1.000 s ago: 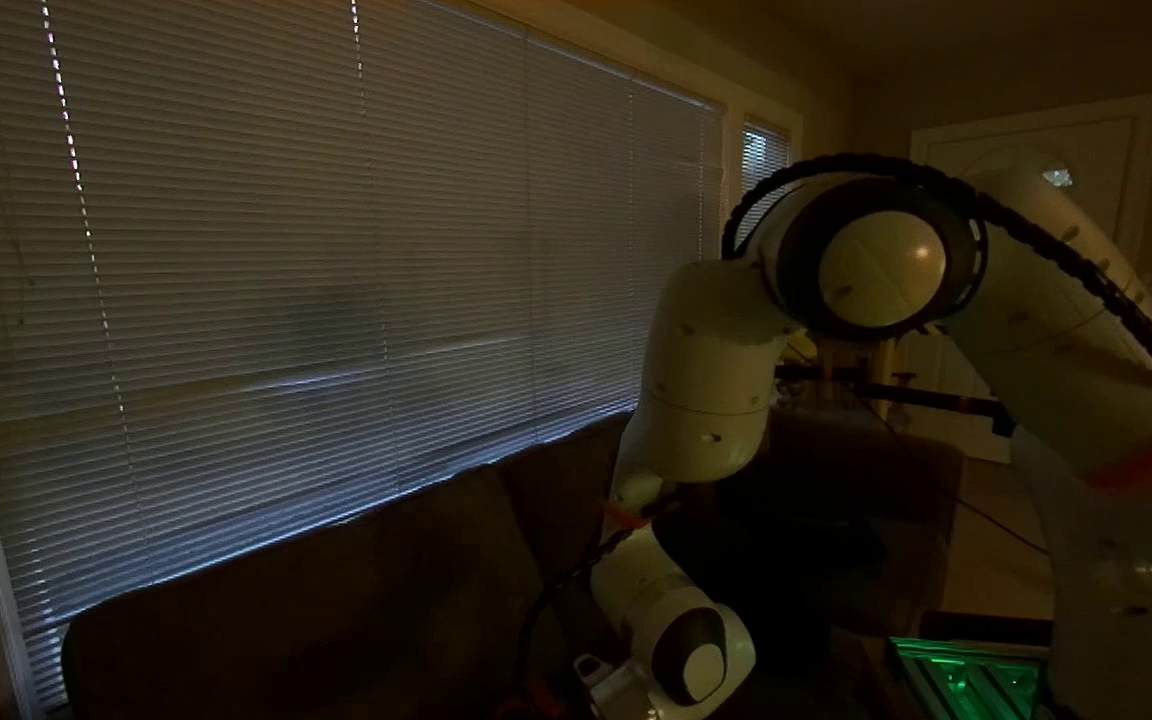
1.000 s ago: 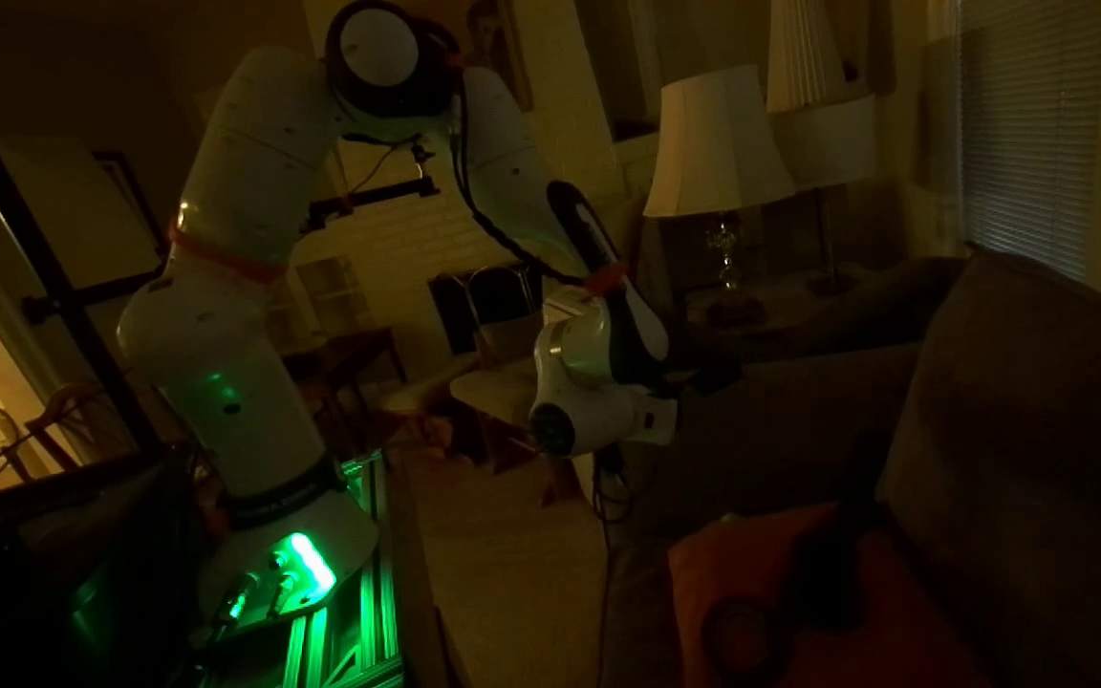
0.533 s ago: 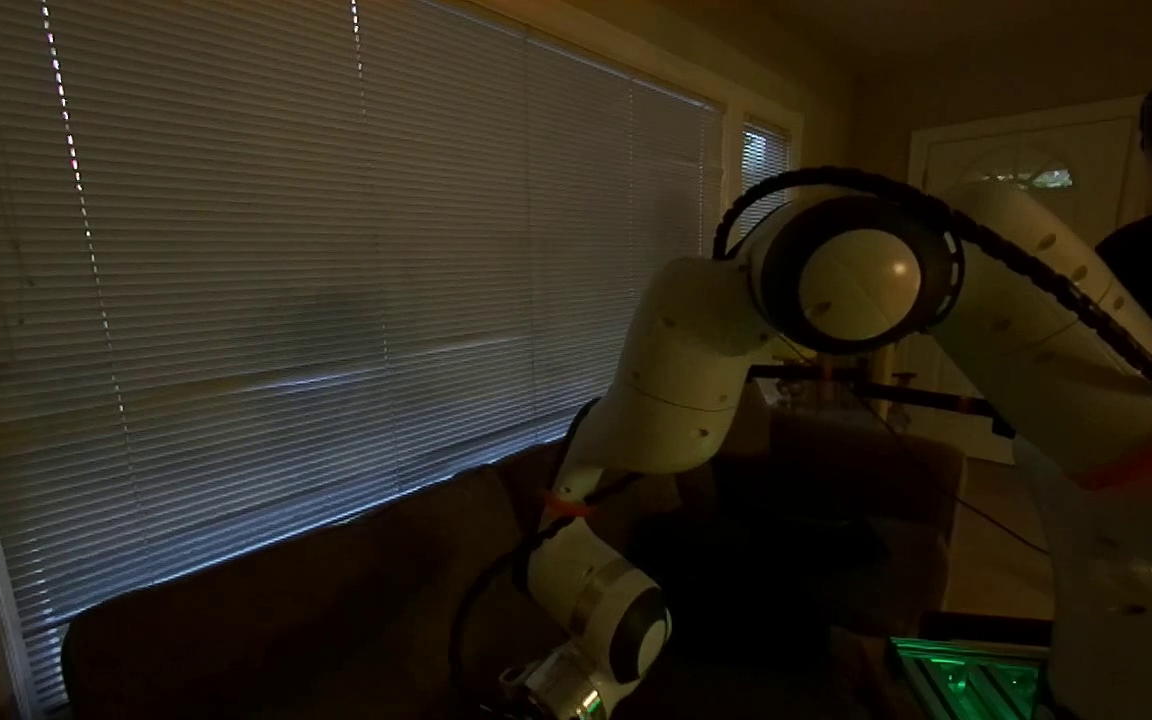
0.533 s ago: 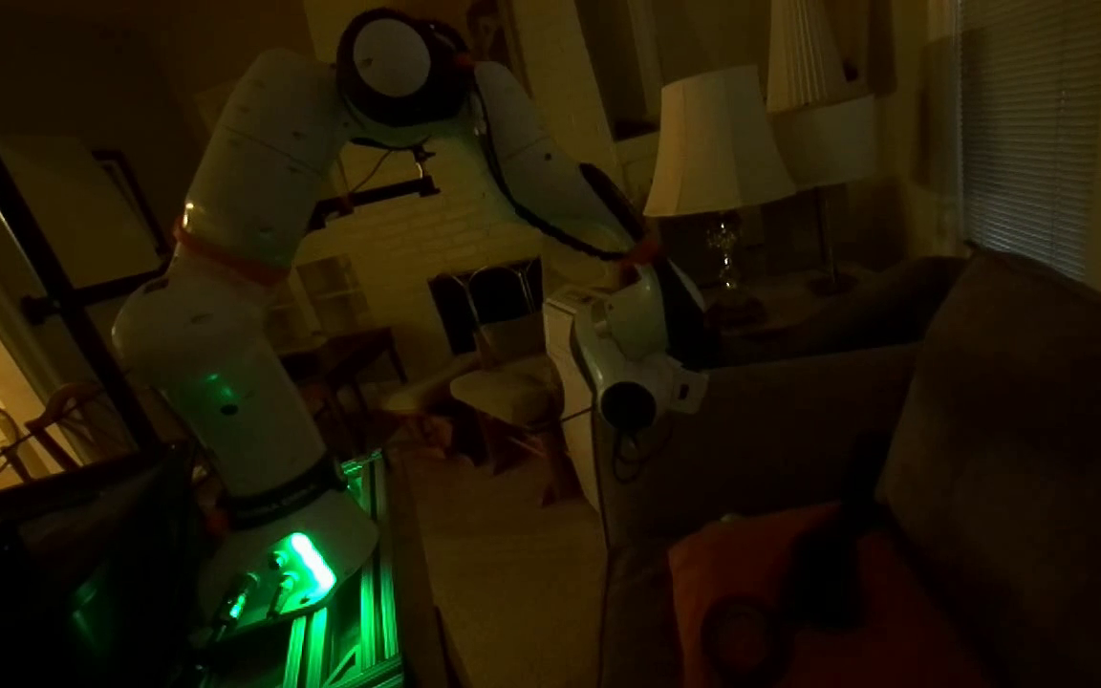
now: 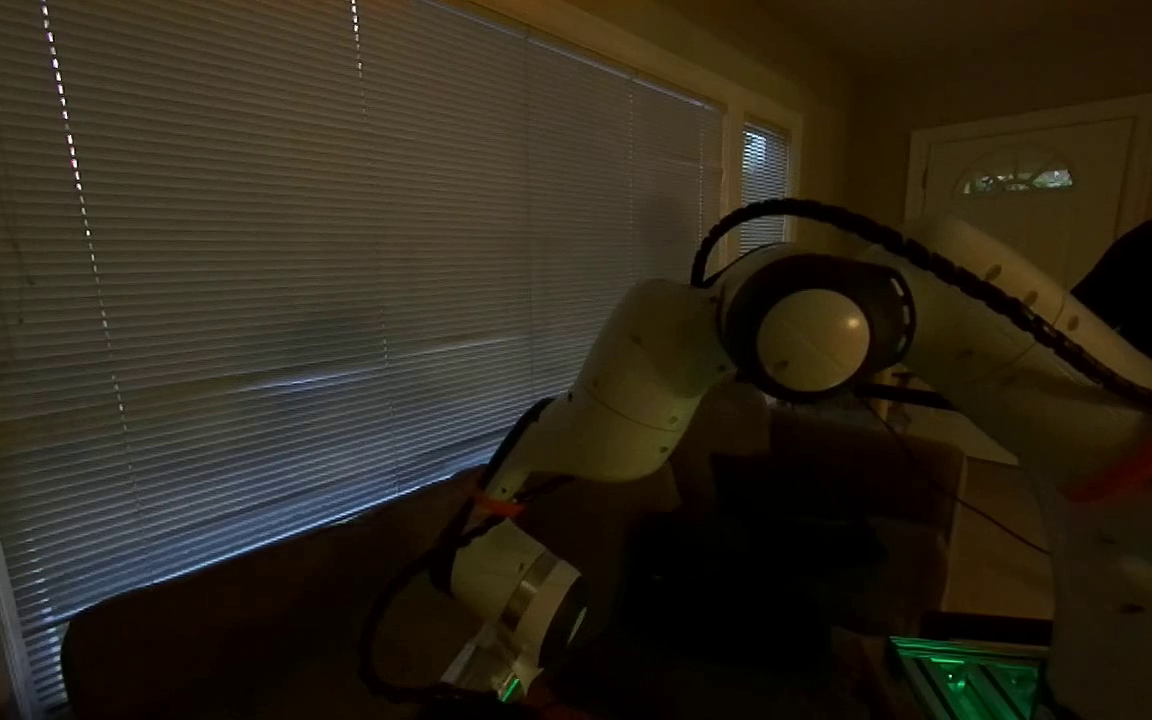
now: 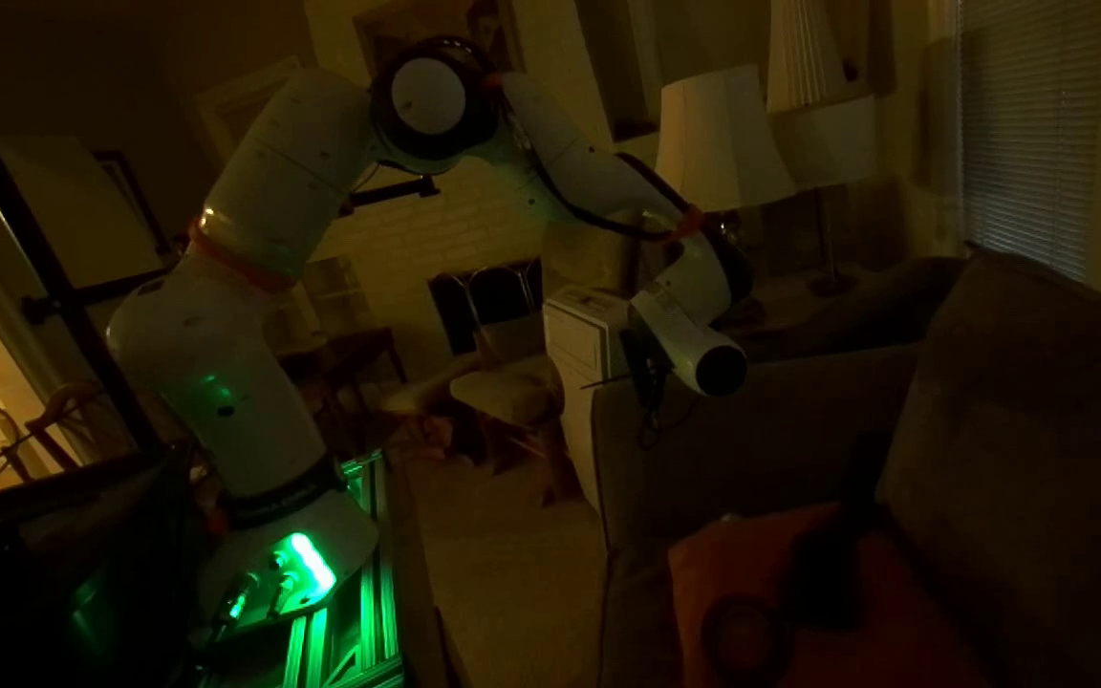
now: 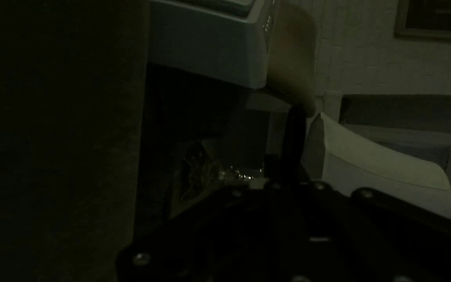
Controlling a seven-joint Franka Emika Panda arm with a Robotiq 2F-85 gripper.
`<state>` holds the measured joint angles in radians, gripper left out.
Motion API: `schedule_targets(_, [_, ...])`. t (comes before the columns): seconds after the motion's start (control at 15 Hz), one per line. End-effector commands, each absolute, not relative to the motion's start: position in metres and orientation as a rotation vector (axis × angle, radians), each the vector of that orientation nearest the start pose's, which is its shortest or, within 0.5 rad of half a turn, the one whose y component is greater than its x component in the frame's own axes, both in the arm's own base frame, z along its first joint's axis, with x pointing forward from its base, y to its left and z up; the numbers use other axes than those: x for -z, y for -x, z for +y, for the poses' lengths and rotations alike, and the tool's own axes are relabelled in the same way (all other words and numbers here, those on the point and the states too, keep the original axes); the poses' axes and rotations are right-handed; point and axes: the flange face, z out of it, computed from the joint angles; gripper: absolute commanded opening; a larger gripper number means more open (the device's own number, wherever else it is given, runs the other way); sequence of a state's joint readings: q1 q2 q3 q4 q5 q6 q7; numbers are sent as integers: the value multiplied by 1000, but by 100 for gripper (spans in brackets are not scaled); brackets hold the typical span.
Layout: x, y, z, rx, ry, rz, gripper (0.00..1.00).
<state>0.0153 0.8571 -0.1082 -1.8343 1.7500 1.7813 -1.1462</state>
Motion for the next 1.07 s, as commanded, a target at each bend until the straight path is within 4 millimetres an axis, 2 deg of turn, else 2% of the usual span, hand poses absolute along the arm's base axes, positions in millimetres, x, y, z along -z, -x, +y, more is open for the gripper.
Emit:
schedule_targets(0.0, [-39, -608, 50, 36, 1734, 238, 1])
schedule_targets(0.27, [-5, -600, 65, -202, 1766, 248, 1])
schedule_targets(0.53, [16, -593, 74, -440, 1800, 236, 1])
schedule_targets(1.0, [18, -599, 91, -726, 1840, -12, 1])
